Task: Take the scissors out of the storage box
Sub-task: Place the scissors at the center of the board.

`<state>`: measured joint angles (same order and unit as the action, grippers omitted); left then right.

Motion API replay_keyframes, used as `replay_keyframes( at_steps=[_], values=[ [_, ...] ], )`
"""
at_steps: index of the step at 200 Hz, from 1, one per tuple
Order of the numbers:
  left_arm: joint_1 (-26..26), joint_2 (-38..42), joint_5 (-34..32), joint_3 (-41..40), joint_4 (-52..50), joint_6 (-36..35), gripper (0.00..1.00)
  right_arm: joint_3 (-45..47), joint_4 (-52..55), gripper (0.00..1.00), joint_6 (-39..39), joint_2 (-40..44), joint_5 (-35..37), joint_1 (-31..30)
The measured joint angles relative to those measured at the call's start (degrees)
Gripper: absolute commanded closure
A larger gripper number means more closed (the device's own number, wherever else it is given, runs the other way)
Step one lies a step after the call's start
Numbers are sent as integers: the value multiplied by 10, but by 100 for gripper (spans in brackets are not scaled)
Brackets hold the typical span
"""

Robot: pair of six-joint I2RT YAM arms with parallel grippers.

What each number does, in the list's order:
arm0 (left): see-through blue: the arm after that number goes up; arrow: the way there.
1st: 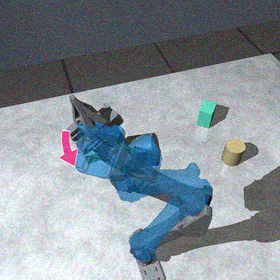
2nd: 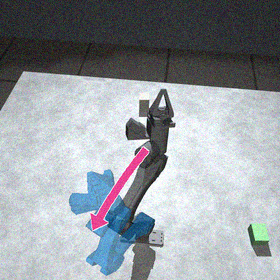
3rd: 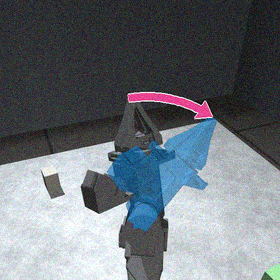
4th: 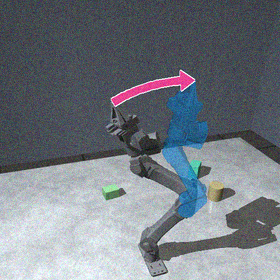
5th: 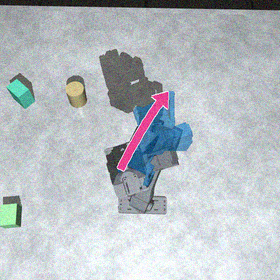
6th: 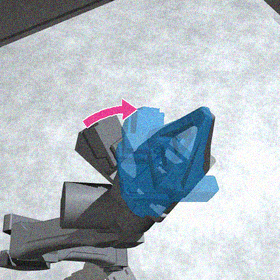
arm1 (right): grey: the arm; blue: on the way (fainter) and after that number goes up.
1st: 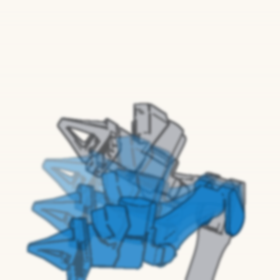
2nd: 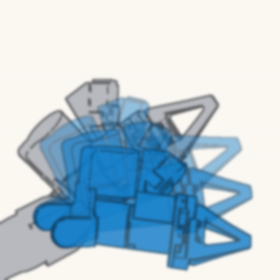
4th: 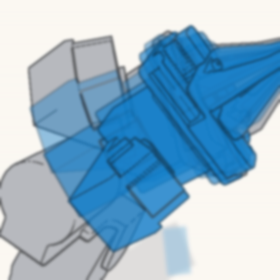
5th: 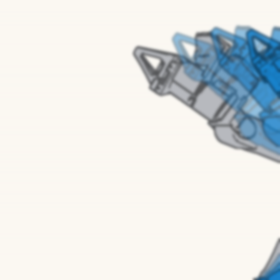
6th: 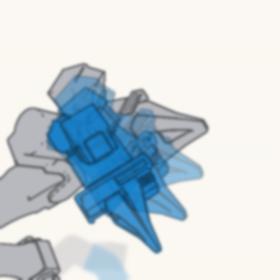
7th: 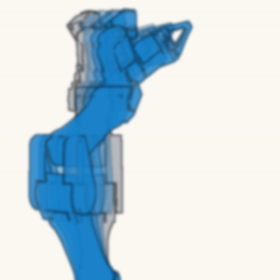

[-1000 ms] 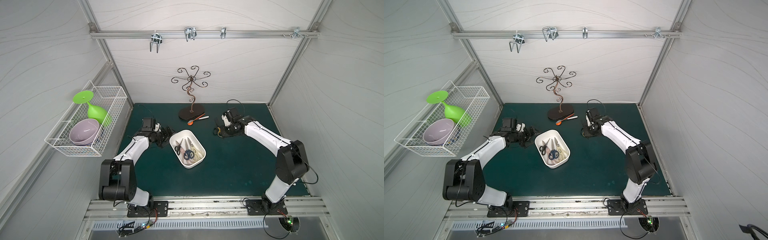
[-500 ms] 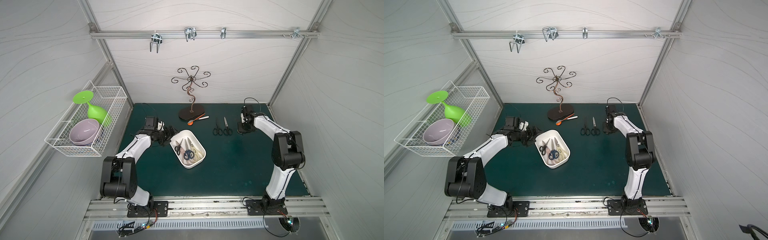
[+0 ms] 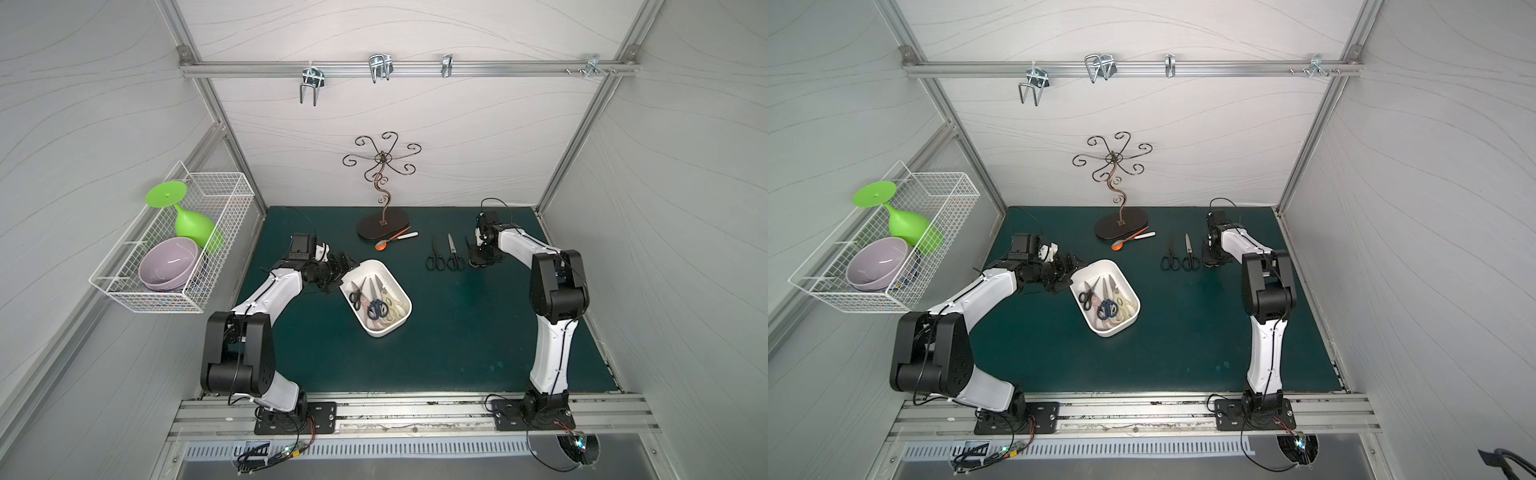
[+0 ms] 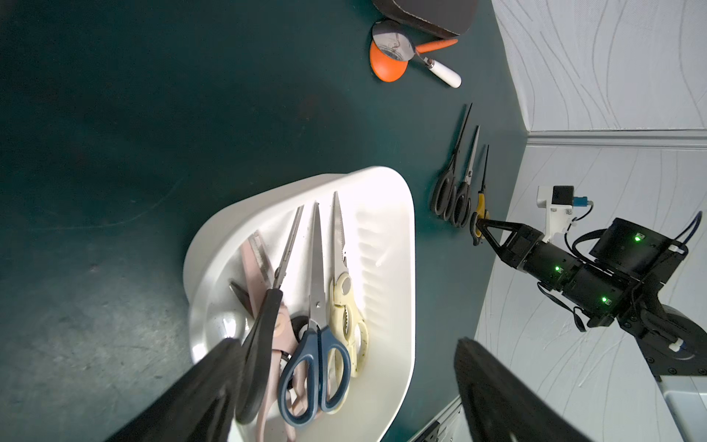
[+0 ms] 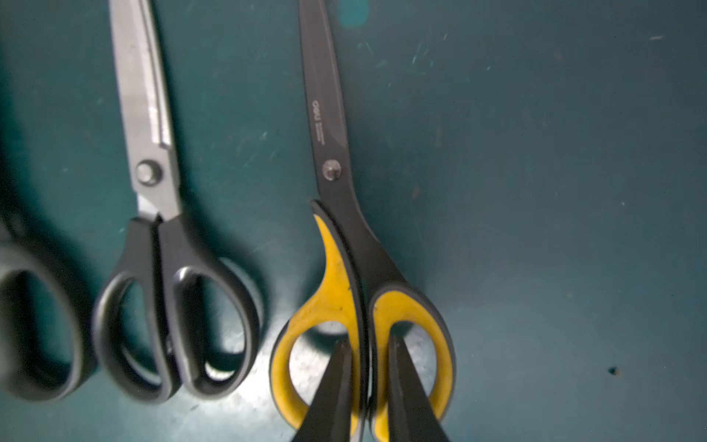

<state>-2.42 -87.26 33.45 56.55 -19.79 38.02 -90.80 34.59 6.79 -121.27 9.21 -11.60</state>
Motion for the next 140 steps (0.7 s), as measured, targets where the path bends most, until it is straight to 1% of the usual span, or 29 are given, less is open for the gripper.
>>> replay_keyframes(
  at_steps=[52,59,73,104,116,140],
  values=[
    [0,0,0,0,0,0,9,-37,6,100,-2,-31,5,0],
    [0,0,0,0,1,0,9,-40,8,97,-1,-33,5,0],
    [0,0,0,0,2,0,9,-44,12,87,-1,-36,6,0],
    [0,0,1,0,4,0,9,-47,16,75,3,-38,6,0],
    [0,0,1,0,4,0,9,-47,19,72,5,-38,6,0],
    [0,0,1,0,4,0,9,-47,26,71,10,-38,6,0]
  ],
)
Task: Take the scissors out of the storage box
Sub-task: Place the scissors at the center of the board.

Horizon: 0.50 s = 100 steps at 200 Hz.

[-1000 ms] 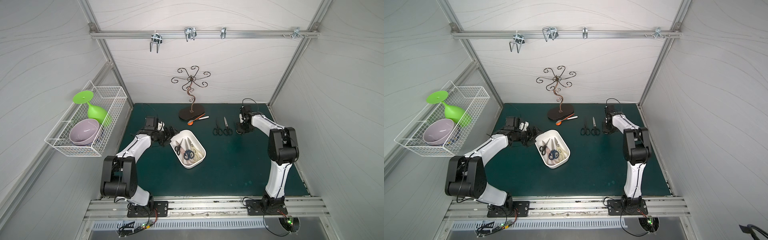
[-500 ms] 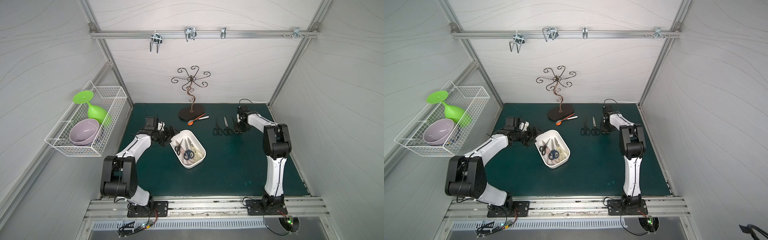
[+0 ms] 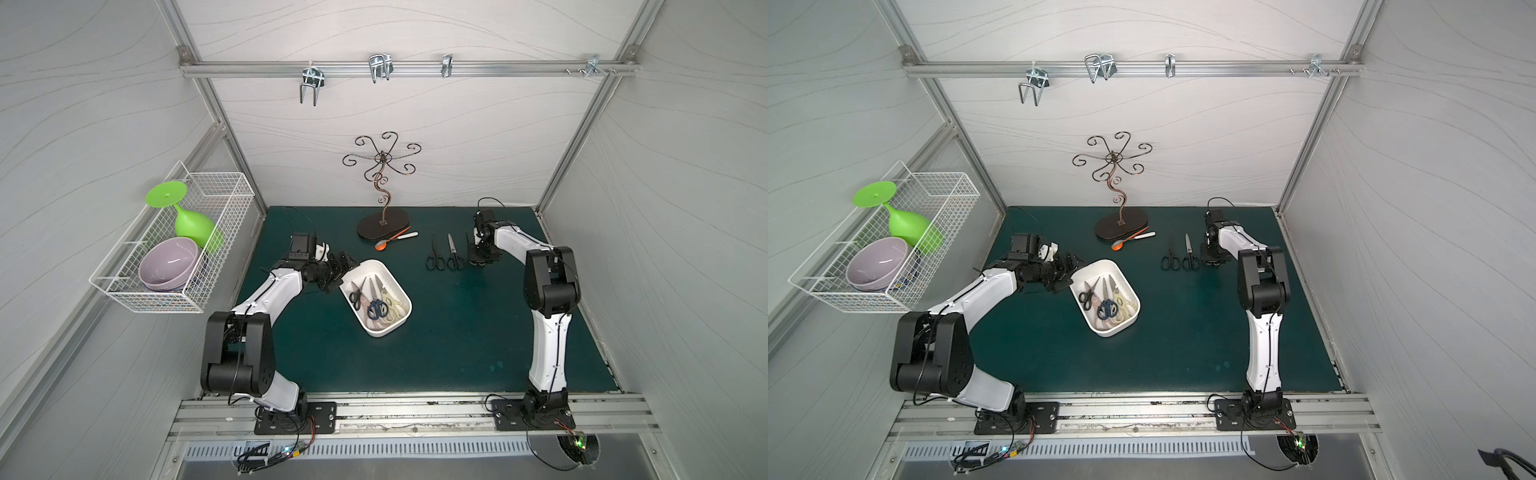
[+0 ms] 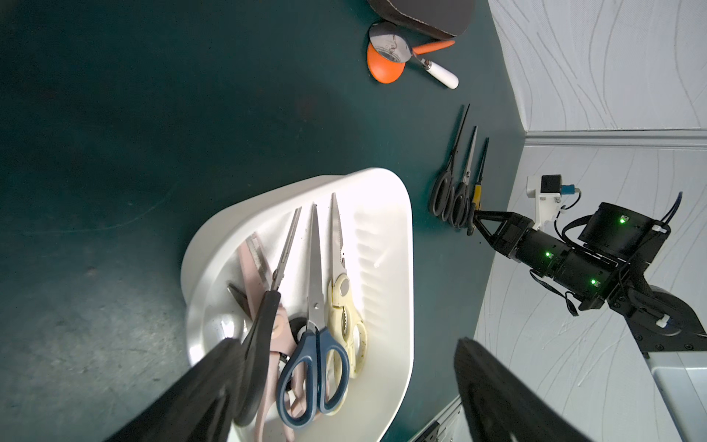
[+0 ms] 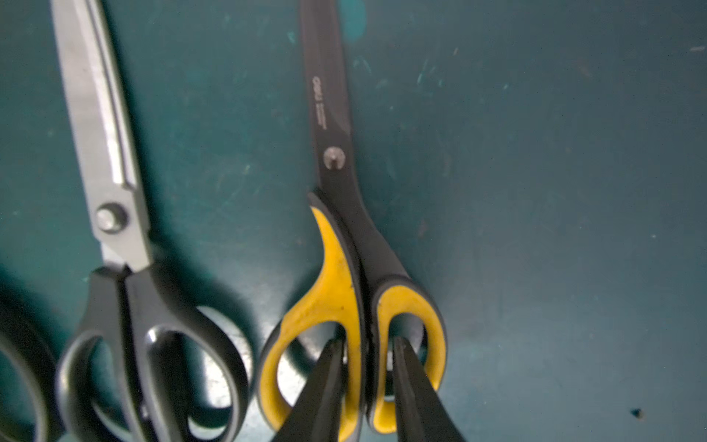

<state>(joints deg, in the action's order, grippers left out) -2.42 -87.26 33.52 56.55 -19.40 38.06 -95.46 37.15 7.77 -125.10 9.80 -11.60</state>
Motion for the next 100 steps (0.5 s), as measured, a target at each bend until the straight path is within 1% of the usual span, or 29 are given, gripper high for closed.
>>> replay_keyframes(
  at_steps=[18,33,62,100],
  values=[
    [0,0,0,0,0,0,9,-1,5,70,3,0,-2,0],
    [0,0,0,-1,0,0,9,-6,13,64,4,0,-4,0],
    [0,0,0,-4,0,0,9,-22,23,63,9,8,-10,0],
    [0,0,-2,-5,0,0,9,-39,36,62,17,49,-16,0]
  ],
)
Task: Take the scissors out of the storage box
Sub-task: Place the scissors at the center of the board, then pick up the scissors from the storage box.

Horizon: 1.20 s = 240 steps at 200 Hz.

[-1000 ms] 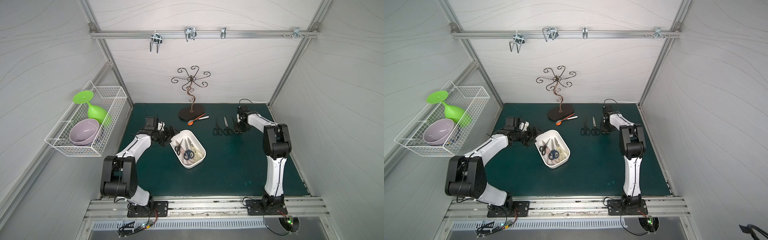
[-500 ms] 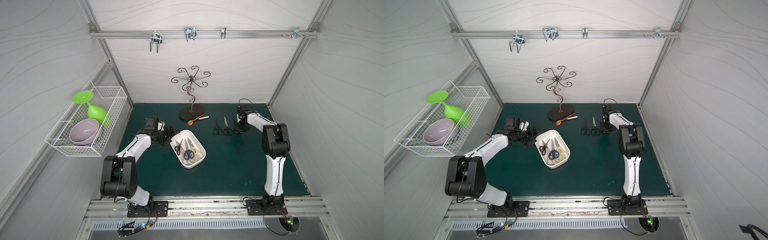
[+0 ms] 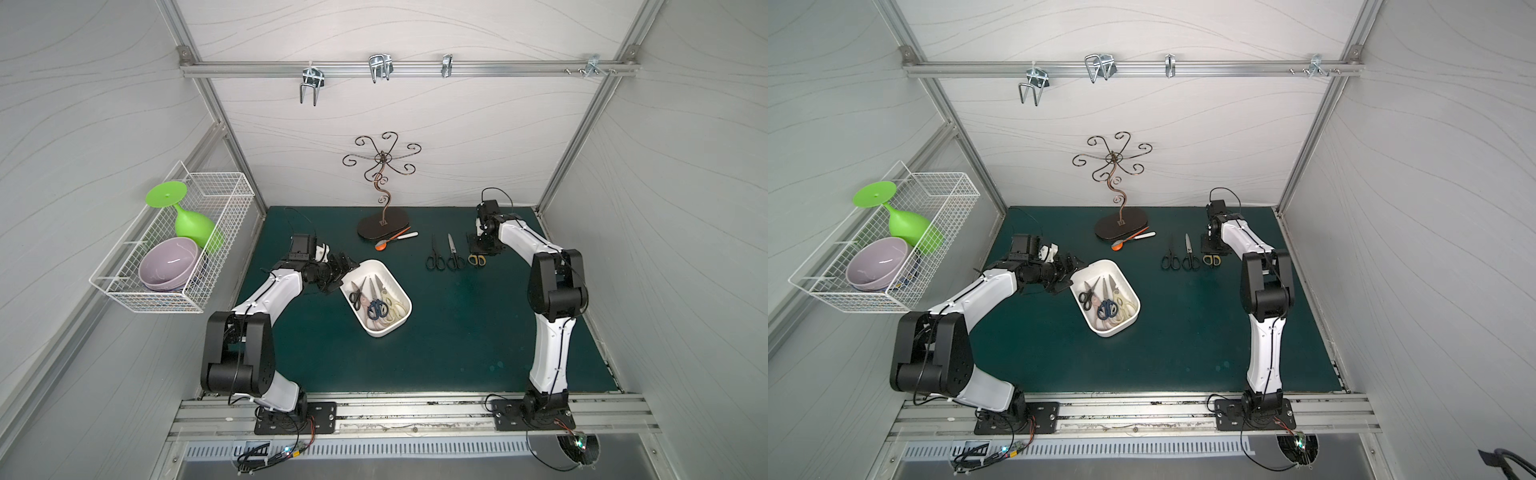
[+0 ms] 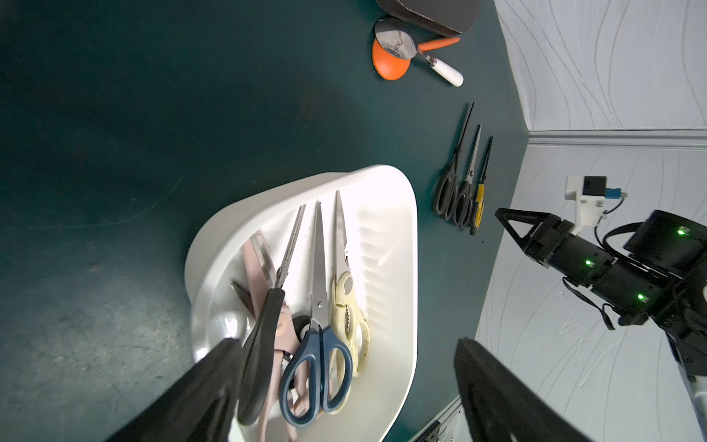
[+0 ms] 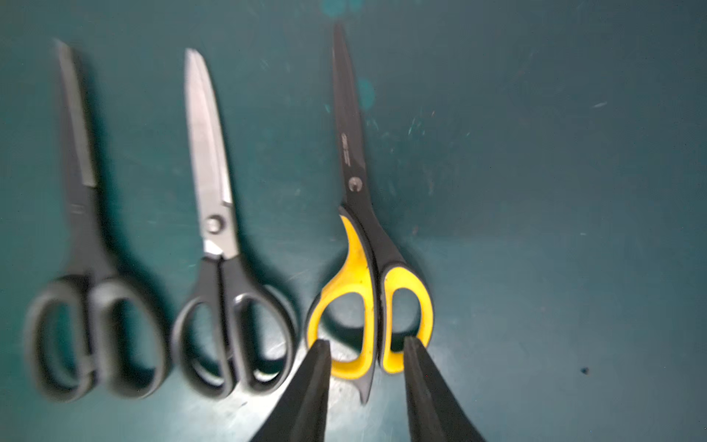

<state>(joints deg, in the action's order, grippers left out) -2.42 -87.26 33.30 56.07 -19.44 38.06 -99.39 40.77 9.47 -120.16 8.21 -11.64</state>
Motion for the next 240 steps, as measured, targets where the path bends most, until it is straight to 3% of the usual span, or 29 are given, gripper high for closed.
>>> replay_keyframes(
  at_steps=[41,80,112,148,240],
  values=[
    [7,0,-12,0,-5,3,9,-2,8,61,18,61,-22,-33],
    [49,5,-25,-13,-12,17,9,22,-4,58,52,101,-54,-166],
    [93,27,-47,-51,-29,29,8,27,-8,58,77,101,-83,-272],
    [113,39,-62,-68,-45,33,8,27,-8,58,106,101,-100,-351],
    [141,39,-56,-71,-42,42,8,9,9,57,152,36,-70,-480]
  ],
)
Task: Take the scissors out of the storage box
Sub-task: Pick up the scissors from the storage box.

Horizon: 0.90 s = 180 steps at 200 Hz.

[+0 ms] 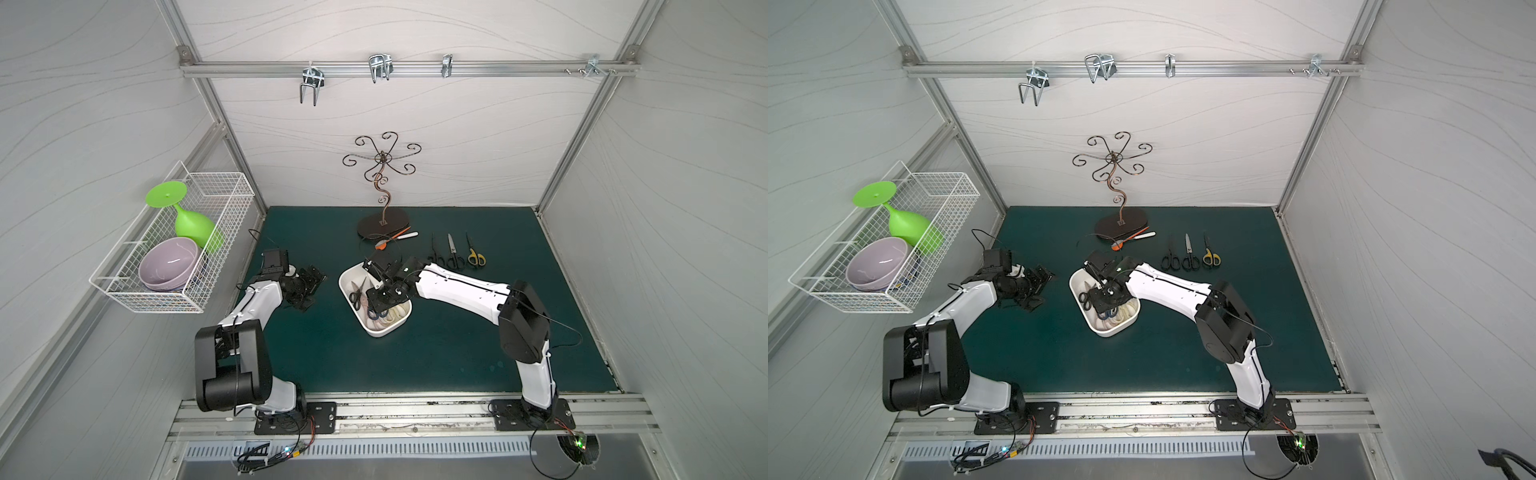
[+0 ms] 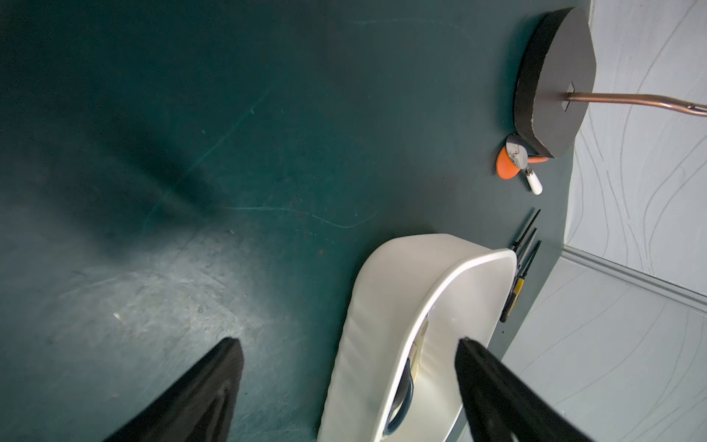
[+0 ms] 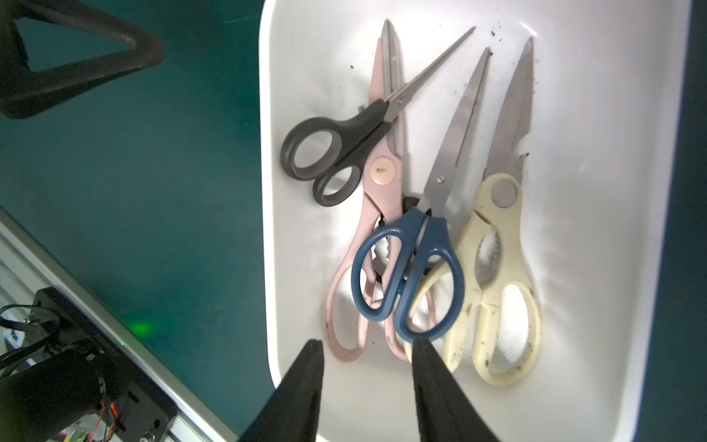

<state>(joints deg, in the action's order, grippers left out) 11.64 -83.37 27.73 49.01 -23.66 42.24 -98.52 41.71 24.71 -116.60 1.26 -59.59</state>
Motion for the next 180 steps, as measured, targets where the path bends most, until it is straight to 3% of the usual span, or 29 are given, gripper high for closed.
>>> replay_keyframes(
  at_steps=[60,180],
  values=[
    [42,0,2,-10,13,16,8,-27,10,56,8,-18,33,-1],
    [49,0,22,-16,33,37,9,-102,68,58,4,-111,83,-18]
  ],
)
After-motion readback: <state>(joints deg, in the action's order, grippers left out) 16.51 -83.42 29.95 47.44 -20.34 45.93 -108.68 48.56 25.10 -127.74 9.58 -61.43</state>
